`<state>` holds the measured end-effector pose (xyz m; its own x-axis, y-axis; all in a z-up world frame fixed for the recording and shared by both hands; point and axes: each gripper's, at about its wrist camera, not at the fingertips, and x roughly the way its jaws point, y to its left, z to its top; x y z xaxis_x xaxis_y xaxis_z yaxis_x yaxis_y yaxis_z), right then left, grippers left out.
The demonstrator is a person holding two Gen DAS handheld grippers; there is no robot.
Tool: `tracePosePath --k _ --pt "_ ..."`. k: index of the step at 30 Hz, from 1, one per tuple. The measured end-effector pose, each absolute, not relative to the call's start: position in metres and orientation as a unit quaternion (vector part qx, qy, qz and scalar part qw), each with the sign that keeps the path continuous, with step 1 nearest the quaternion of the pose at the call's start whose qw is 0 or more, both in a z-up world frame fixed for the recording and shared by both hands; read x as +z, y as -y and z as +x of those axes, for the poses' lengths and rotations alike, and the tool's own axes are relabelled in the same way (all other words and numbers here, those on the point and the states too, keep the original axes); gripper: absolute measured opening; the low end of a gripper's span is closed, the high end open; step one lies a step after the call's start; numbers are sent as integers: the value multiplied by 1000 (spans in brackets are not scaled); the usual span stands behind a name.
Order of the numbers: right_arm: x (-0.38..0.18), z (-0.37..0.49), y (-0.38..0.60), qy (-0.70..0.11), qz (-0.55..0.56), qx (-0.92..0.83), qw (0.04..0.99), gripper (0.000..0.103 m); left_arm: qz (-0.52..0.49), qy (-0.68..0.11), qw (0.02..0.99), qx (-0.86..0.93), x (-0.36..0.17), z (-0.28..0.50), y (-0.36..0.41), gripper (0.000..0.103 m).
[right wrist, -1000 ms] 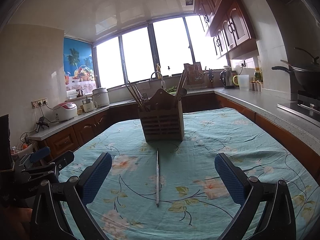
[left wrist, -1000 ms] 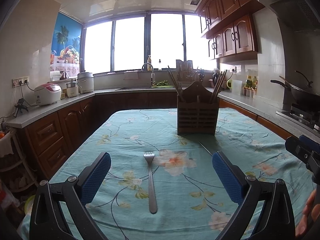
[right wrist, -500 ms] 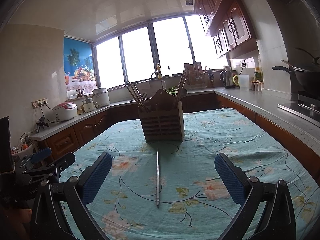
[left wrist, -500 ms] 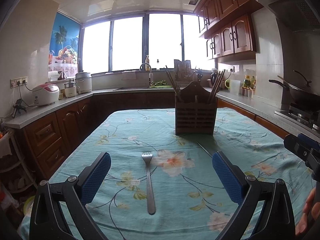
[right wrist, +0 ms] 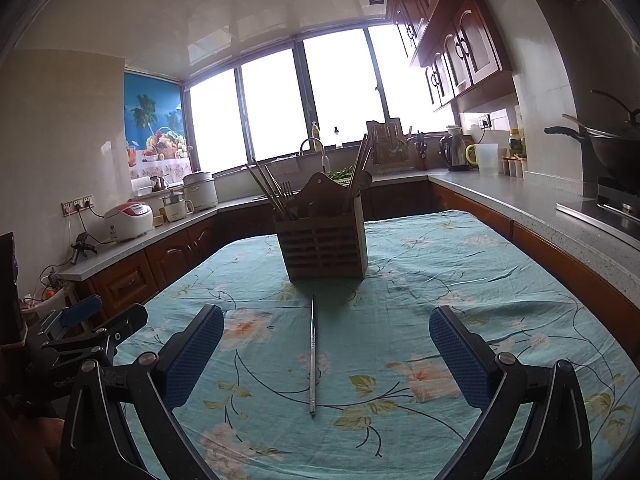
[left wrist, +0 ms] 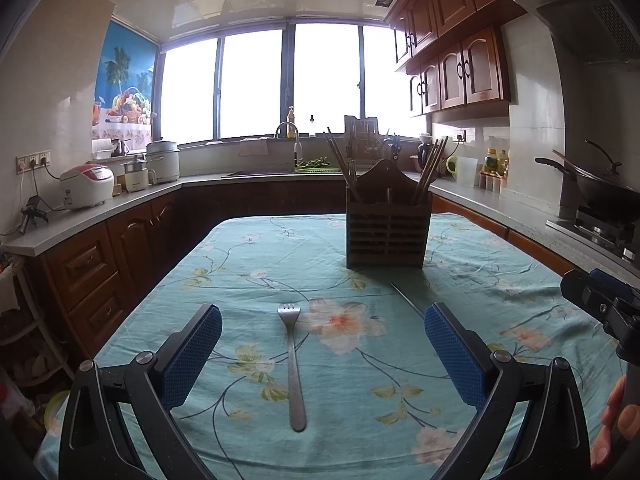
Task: Organize utensils
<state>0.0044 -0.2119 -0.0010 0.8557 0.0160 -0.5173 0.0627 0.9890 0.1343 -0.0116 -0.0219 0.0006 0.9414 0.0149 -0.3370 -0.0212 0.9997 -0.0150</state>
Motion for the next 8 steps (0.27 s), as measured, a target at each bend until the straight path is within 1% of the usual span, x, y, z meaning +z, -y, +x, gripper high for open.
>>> tracePosePath --k 8 --pt "-1 11 215 -275 72 -17 959 103 -18 -182 983 1 3 -6 24 102"
